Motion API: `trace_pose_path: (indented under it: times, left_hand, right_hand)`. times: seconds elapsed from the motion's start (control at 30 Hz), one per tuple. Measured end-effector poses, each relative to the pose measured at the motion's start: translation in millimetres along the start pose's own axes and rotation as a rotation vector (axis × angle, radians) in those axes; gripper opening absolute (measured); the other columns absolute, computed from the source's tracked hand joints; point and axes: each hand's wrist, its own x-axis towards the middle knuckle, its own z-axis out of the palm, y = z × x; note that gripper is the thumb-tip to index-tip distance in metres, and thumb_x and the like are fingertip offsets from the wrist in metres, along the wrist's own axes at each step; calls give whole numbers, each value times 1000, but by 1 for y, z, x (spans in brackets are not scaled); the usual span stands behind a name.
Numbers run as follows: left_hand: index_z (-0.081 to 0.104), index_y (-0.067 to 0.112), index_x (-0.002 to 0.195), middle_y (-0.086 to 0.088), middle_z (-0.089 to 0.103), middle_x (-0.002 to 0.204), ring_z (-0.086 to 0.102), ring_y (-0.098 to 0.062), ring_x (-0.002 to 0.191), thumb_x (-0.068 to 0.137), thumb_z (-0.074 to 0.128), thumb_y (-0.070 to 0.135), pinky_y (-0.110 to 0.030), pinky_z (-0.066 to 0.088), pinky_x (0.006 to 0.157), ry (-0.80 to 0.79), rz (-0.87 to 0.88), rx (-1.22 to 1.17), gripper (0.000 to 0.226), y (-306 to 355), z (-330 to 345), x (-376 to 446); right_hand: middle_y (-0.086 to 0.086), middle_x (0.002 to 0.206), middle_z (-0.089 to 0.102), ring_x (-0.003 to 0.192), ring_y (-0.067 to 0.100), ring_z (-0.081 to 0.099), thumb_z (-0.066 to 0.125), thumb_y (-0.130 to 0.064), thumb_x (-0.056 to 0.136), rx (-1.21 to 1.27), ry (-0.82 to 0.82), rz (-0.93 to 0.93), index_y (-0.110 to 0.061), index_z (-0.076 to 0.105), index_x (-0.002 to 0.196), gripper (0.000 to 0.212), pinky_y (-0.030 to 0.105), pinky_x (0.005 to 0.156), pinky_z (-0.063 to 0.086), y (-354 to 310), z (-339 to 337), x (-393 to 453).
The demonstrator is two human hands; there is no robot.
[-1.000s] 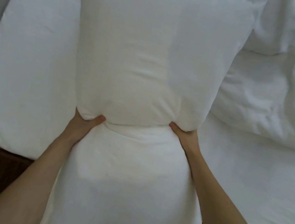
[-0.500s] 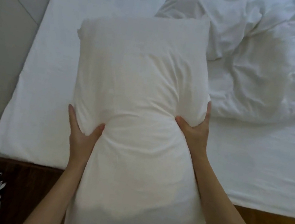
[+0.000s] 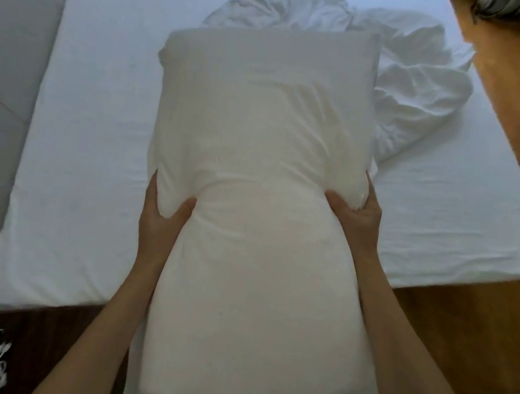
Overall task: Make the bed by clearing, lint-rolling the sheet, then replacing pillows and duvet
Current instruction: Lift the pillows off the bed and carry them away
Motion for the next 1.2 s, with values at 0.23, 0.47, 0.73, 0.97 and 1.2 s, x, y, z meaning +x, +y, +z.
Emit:
trace_pose_path:
  times: [0.23, 0.47, 0.73, 0.97, 1.2]
  left_hand:
    - [28, 31, 151, 12, 41, 142, 38, -3, 122, 83, 68, 40, -23, 32, 98, -140, 111, 48, 79, 28, 145, -105]
    - [33, 34, 148, 1, 49, 143, 48, -14, 121, 69, 63, 61, -34, 40, 99, -369, 137, 113, 88, 57, 295, -190]
    - [37, 35, 144, 5, 53, 137, 54, -15, 117, 76, 65, 50, -34, 43, 95, -603, 218, 170, 75, 106, 471, -231]
    - [36, 31, 146, 12, 49, 132, 49, -9, 113, 90, 67, 31, -29, 38, 91, -776, 299, 168, 64, 150, 663, -247]
    - [37, 35, 145, 12, 49, 136, 48, -10, 118, 79, 68, 44, -32, 39, 96, -995, 307, 185, 74, 212, 857, -274]
  right_hand:
    - [-18, 111, 53, 108, 6, 50, 77, -29, 79, 40, 171, 50, -34, 42, 142, 72, 10, 80, 41, 38, -192, -11]
    - [-5, 122, 59, 113, 19, 55, 77, -42, 71, 76, 350, 136, -35, 44, 140, 77, 36, 93, 49, 82, -376, -25]
    - [-6, 127, 56, 113, 14, 53, 75, -32, 81, 175, 632, 192, -26, 43, 139, 66, 28, 91, 46, 111, -524, -5]
    - [-7, 126, 53, 115, 17, 51, 76, -42, 76, 168, 827, 216, -32, 42, 136, 69, 38, 100, 46, 123, -657, 68]
    - [2, 135, 53, 118, 24, 53, 70, -54, 68, 160, 1000, 312, -27, 39, 143, 86, 48, 100, 46, 126, -804, 134]
